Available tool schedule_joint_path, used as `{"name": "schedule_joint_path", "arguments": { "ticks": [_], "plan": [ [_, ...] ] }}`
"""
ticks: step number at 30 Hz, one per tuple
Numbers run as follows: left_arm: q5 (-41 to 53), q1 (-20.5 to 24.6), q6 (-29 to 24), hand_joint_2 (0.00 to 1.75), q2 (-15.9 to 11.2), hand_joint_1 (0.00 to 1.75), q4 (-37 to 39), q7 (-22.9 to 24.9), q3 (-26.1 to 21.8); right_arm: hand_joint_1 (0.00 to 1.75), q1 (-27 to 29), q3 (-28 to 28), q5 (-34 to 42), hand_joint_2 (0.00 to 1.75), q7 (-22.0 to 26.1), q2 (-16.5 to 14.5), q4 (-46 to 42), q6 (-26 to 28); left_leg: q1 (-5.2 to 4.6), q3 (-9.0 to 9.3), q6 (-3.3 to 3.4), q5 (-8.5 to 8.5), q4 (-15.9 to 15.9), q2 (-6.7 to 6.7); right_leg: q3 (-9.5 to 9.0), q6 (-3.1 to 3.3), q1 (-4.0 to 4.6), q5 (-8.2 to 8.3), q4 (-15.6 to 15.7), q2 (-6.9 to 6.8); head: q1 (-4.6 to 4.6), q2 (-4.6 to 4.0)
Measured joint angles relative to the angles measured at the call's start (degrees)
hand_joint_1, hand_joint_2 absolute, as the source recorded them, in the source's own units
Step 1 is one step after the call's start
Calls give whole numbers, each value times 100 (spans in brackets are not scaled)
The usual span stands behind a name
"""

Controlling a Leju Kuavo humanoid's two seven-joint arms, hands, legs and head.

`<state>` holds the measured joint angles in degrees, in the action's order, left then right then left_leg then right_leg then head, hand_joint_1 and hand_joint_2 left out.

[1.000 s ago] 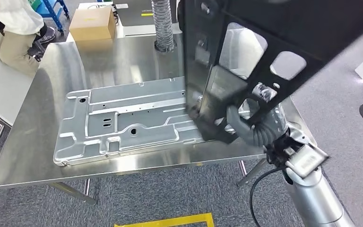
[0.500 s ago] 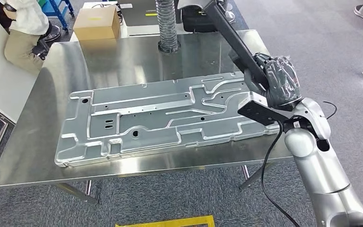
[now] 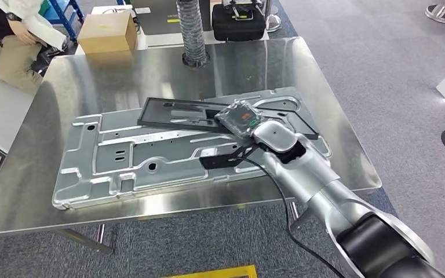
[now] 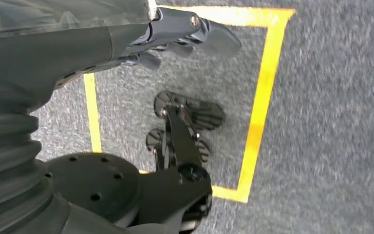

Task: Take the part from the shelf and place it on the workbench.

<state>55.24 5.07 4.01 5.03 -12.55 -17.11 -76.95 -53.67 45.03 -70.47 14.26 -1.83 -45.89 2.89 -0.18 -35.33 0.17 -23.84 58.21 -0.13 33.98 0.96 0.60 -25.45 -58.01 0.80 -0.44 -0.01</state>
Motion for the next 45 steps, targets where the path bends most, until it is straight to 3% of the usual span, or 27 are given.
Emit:
{"name": "schedule_joint_path", "arguments": {
  "ticks": [2, 4, 7, 8, 9, 10, 13, 15, 18, 20, 22, 23, 24, 25, 27, 29, 30, 34, 37, 38, 41, 42, 45],
  "plan": [
    [40, -7, 16, 175, -8, 0, 0, -5, 3, 175, -86, 324, -33, 175, 41, -256, 416, -73, 18, 14, 18, 21, -53, -5, 2, -50, 3, -21, -4, -22, -2, 0],
    [90, -8, 35, 175, -13, 0, 0, -14, 15, 175, -151, 557, -43, 175, 56, -439, 728, -134, 55, 47, 52, 46, -119, -4, 79, -122, -4, -159, -194, -35, 14, -1],
    [155, -3, 45, 175, -18, 0, 0, -51, 57, 175, -216, 838, -62, 175, 68, -614, 1127, -181, 68, 62, 82, 46, -141, -1, 602, -229, -69, -647, -1251, -43, 32, 0],
    [171, -7, 46, 175, -19, 0, 0, -71, 77, 175, -216, 917, -68, 175, 69, -651, 1240, -183, 69, 64, 81, 41, -137, -3, 768, -254, -93, -726, -1555, -45, 33, 0],
    [186, -14, 50, 175, -20, 0, 0, -95, 97, 175, -217, 979, -73, 175, 67, -682, 1329, -178, 71, 69, 76, 33, -131, -4, 845, -272, -113, -699, -1668, -46, 35, 0],
    [202, -20, 53, 175, -20, 0, 0, -122, 118, 175, -226, 1033, -78, 175, 61, -712, 1411, -173, 73, 78, 63, 21, -123, -5, 795, -281, -129, -556, -1524, -50, 35, 0],
    [256, -16, 62, 175, -19, 0, 0, -199, 156, 175, -273, 1165, -111, 175, -11, -777, 1628, -142, 69, 117, 0, -26, -91, -7, 246, -231, -130, -5, -340, -80, 32, 1],
    [285, -9, 63, 175, -19, 0, 0, -228, 181, 175, -284, 1241, -134, 175, -96, -796, 1770, -109, 54, 125, -55, -43, -81, -11, 94, -152, -99, 69, -12, -88, 28, 0],
    [314, -15, 61, 175, -27, 0, 0, -246, 229, 175, -327, 1314, -138, 175, -227, -804, 1973, -89, 64, 131, -146, -78, -60, -12, 53, -38, -96, 96, 40, -88, 27, 1],
    [339, -18, 58, 175, -35, 0, 0, -254, 262, 87, -358, 1338, -135, 87, -309, -801, 2097, -83, 80, -9, -200, -312, 293, -10, 10, 25, -124, 128, 98, -104, 12, 1],
    [358, -28, 52, 175, -39, 0, 0, -261, 278, 0, -366, 1345, -122, 0, -394, -784, 2218, -62, 93, -333, -244, -687, 1040, -7, 3, 47, -120, 132, 107, -115, 0, 0],
    [362, -39, 49, 175, -43, 0, 0, -267, 283, 0, -365, 1346, -114, 0, -428, -766, 2272, -44, 97, -480, -260, -809, 1372, -7, 4, 48, -117, 133, 105, -115, 1, 1],
    [368, -51, 45, 131, -48, 0, 0, -273, 284, 0, -364, 1346, -104, 0, -452, -745, 2317, -18, 102, -538, -270, -826, 1521, -6, 4, 47, -116, 133, 104, -115, 1, 0],
    [375, -62, 38, 87, -56, 0, 0, -281, 285, 0, -366, 1346, -92, 0, -464, -723, 2353, 14, 109, -487, -277, -740, 1445, -6, 2, 42, -119, 134, 101, -111, 1, 1],
    [389, -68, 25, 0, -75, 0, 0, -304, 286, 0, -387, 1345, -51, 0, -473, -696, 2389, 107, 139, -87, -283, -397, 707, -7, -1, 11, -125, 132, 79, -94, 0, 0],
    [401, -55, 14, 0, -88, 0, 0, -335, 291, 0, -422, 1339, 3, 0, -479, -667, 2403, 238, 139, 257, -242, -215, 67, -19, 10, -55, -108, 128, 49, -70, 0, 0],
    [410, -51, 12, 0, -90, 0, 0, -350, 295, 0, -436, 1333, 30, 0, -480, -648, 2407, 304, 132, 314, -204, -207, -48, -25, 15, -94, -99, 134, 45, -60, 1, 0],
    [455, -46, 3, 0, -97, 0, 0, -378, 327, 0, -434, 1283, 168, 0, -415, -582, 2415, 526, 128, 306, -39, -151, -82, -13, 24, -219, -108, 168, 60, -31, 3, 1],
    [461, -40, 2, 0, -97, 0, 0, -384, 335, 0, -424, 1266, 201, 0, -393, -572, 2416, 558, 140, 307, -7, -129, -99, -5, 32, -235, -116, 150, 38, -32, 4, 1],
    [462, -37, 2, 0, -97, 0, 0, -385, 338, 0, -422, 1250, 226, 0, -372, -568, 2415, 589, 138, 298, 3, -123, -99, -3, 80, -243, -120, 72, -65, -36, 13, 1],
    [459, -38, -6, 0, -100, 0, 0, -392, 378, 0, -342, 1052, 573, 0, -110, -533, 2322, 969, 104, 216, 57, -90, -89, 3, 597, -271, -129, -422, -1164, -48, 35, 0],
    [448, -41, -10, 0, -100, 0, 0, -393, 389, 0, -303, 954, 757, 0, 23, -521, 2243, 1124, 87, 196, 66, -85, -81, 2, 635, -252, -125, -405, -1260, -48, 35, 1],
    [396, -36, -30, 0, -76, 0, 1, -390, 393, 0, -221, 606, 1385, 0, 415, -493, 1818, 1330, 44, 179, 37, -93, -59, 5, 135, -124, -67, 47, -235, -59, 27, 0]
  ]
}}
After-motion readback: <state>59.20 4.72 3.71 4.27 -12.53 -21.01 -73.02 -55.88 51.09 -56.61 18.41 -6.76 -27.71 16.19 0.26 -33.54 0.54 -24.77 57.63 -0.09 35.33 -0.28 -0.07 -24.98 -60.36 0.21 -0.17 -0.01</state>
